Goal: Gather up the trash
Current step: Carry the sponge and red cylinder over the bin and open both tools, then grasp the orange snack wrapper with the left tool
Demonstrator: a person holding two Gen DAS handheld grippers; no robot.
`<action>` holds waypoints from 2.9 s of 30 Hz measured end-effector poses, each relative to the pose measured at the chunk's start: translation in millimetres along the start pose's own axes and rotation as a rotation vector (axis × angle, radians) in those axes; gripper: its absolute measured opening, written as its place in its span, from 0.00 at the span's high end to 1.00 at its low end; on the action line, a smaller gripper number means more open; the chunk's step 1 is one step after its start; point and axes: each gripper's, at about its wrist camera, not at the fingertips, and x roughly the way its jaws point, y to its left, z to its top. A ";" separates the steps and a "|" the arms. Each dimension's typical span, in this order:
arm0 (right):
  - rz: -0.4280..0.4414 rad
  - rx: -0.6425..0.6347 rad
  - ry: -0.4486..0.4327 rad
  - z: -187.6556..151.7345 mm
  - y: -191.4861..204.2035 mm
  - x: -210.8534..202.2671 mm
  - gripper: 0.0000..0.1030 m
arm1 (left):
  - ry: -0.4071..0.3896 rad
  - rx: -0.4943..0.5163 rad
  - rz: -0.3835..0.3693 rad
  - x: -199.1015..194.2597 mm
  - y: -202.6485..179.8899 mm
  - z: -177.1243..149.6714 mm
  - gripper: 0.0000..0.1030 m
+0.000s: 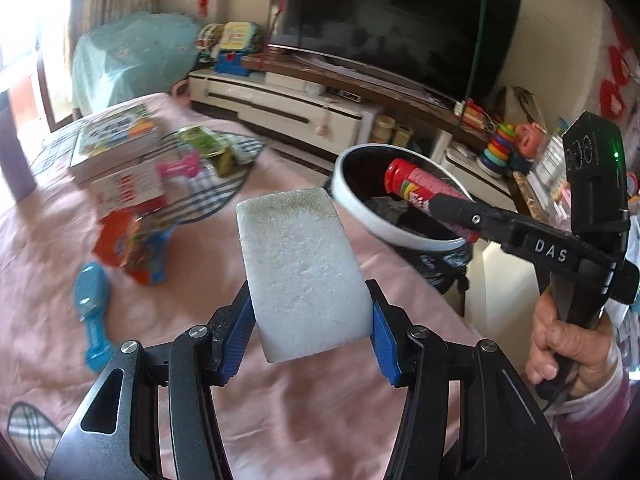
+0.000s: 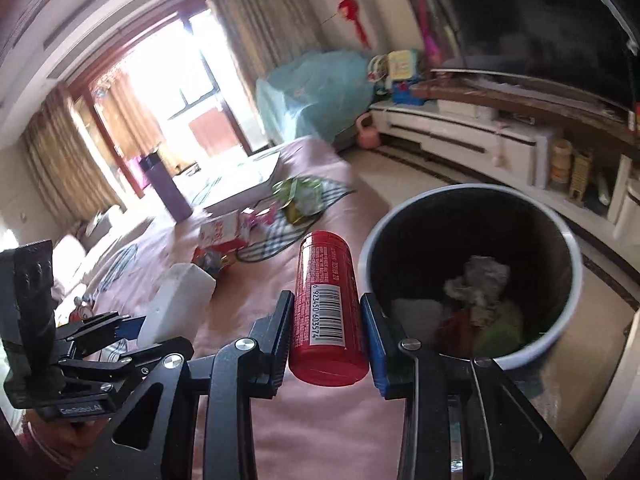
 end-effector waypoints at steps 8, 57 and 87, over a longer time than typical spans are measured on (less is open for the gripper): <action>-0.069 0.066 -0.038 4.4 -45.4 -27.1 0.67 | 0.001 0.079 -0.042 15.6 -37.9 21.1 0.49; -0.091 0.223 0.008 37.9 -124.3 7.9 0.52 | 0.114 0.101 -0.059 106.2 -70.7 80.9 0.27; 0.089 0.075 0.044 -34.8 50.6 31.5 0.13 | -0.030 -0.263 0.204 -49.2 98.9 -58.0 0.25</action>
